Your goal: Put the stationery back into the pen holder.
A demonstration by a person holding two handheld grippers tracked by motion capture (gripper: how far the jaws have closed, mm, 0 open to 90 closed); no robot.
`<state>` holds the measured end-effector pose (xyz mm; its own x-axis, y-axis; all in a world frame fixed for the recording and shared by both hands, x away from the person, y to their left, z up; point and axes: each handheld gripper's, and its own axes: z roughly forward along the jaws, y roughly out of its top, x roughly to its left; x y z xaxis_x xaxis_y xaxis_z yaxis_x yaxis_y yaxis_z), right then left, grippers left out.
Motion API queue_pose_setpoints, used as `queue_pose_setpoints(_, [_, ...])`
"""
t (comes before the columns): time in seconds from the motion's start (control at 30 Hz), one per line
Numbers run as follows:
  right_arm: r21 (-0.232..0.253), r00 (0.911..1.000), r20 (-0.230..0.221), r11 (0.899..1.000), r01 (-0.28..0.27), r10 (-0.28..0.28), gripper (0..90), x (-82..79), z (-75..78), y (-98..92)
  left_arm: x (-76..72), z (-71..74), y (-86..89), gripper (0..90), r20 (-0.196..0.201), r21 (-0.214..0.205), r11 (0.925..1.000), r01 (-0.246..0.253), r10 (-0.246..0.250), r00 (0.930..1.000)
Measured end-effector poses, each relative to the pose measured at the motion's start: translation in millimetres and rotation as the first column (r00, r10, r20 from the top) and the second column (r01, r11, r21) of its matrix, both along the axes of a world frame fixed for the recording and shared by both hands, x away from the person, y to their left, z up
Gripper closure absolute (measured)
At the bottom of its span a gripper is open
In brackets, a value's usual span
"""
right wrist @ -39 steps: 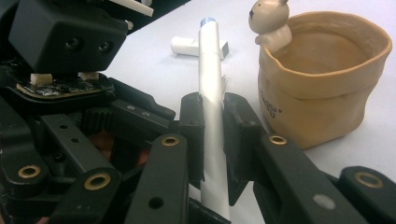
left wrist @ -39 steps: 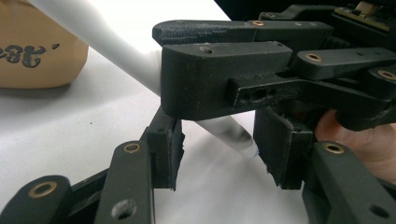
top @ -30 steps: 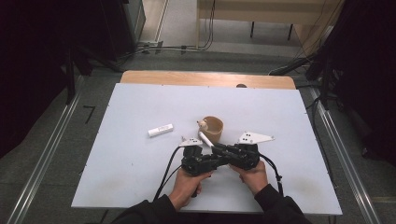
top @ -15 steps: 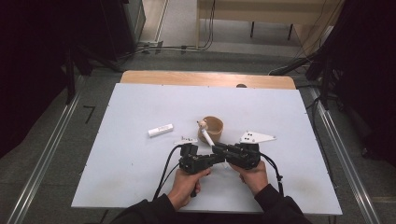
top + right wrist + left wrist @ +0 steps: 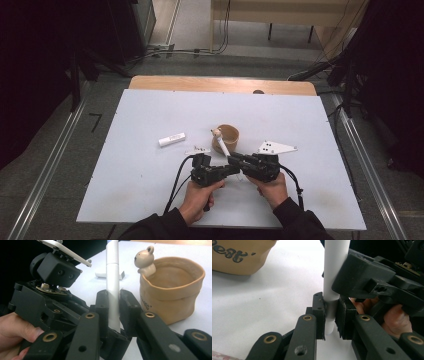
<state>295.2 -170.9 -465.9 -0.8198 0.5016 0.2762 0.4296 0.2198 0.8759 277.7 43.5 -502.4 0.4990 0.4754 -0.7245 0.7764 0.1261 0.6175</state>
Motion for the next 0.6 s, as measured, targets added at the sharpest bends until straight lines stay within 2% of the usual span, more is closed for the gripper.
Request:
queue_pose_setpoints(0.17, [0.016, 0.9995, 0.019, 1.000, 0.026, -0.027, 61.9, -0.5, 5.6, -6.6, 0.9, 3.4, 5.2, 78.9, 0.018, 0.007, 0.9995, -0.029, 0.029, 0.9994])
queue_pose_setpoints(0.3, [0.008, 0.9972, 0.032, 0.998, 0.068, -0.068, 53.0, 0.1, 9.7, -18.0, 0.2, 8.3, 8.0, 78.9, 0.052, 0.023, 0.9988, -0.044, 0.042, 0.9977])
queue_pose_setpoints(0.43, [-0.023, 0.9917, 0.026, 0.992, 0.126, -0.126, 47.0, 3.0, 10.0, -31.2, 0.0, 11.6, 9.9, 78.9, 0.074, 0.037, 0.9974, -0.062, 0.059, 0.9955])
queue_pose_setpoints(0.5, [-0.046, 0.9891, 0.026, 0.988, 0.146, -0.145, 45.9, 4.3, 9.0, -36.8, -1.1, 14.5, 10.1, 78.9, 0.108, 0.065, 0.9955, -0.069, 0.062, 0.9922])
queue_pose_setpoints(0.6, [-0.119, 0.9844, 0.038, 0.977, 0.175, -0.172, 44.7, 5.0, 6.0, -41.8, -2.0, 18.8, 9.8, 78.9, 0.149, 0.094, 0.9920, -0.084, 0.069, 0.9864])
